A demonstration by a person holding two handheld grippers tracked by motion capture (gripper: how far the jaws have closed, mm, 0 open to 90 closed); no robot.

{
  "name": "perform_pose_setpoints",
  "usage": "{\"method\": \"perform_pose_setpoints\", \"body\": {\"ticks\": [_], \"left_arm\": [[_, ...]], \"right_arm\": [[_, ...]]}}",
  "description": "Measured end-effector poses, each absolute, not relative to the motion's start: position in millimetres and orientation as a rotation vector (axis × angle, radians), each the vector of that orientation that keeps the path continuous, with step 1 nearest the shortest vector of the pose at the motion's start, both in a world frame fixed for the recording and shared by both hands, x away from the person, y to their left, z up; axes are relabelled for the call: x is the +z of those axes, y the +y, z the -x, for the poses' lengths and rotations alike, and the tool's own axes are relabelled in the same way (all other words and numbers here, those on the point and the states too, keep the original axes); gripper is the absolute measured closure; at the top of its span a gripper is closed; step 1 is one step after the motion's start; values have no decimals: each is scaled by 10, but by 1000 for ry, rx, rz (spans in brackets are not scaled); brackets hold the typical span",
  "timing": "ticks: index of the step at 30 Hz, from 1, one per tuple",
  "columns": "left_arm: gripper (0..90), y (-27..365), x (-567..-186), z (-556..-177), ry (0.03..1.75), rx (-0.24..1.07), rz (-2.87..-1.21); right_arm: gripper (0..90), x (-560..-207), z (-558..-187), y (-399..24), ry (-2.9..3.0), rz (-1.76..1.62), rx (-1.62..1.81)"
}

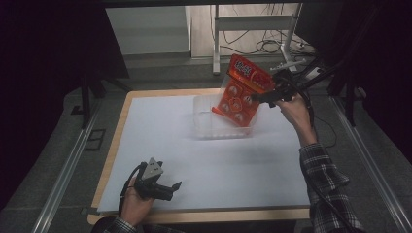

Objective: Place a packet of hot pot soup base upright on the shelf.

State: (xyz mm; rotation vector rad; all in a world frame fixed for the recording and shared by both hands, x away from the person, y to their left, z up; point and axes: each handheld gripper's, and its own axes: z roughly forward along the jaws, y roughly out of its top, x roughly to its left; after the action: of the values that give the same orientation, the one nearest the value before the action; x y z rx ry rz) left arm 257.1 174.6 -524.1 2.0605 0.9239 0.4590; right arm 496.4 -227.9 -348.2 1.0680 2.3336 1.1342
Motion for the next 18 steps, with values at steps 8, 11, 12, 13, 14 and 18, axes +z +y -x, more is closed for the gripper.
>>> {"method": "perform_pose_setpoints", "body": {"ticks": [8, 11, 12, 13, 14, 18], "left_arm": [[8, 1746, -5242, -2569, 923, 459, -2057], [9, 1745, -5243, -2569, 923, 460, -2057], [8, 1745, -5243, -2569, 923, 459, -2057], [9, 1745, -5244, -2570, 923, 460, -2057], [9, 1744, -5244, -2570, 922, 459, -2057], [8, 1739, -5244, -2567, 915, 460, -2060]], "right_arm": [[1, -3684, -4742, -2339, 2312, -1072, 1099], [1, -3727, -4698, -2363, 2317, -1076, 1108], [1, -3771, -4651, -2382, 2315, -1076, 1118], [1, -3793, -4624, -2387, 2315, -1070, 1117], [1, -3793, -4624, -2387, 2315, -1070, 1117], [2, -3894, -4470, -2410, 2321, -1043, 1134]]}}
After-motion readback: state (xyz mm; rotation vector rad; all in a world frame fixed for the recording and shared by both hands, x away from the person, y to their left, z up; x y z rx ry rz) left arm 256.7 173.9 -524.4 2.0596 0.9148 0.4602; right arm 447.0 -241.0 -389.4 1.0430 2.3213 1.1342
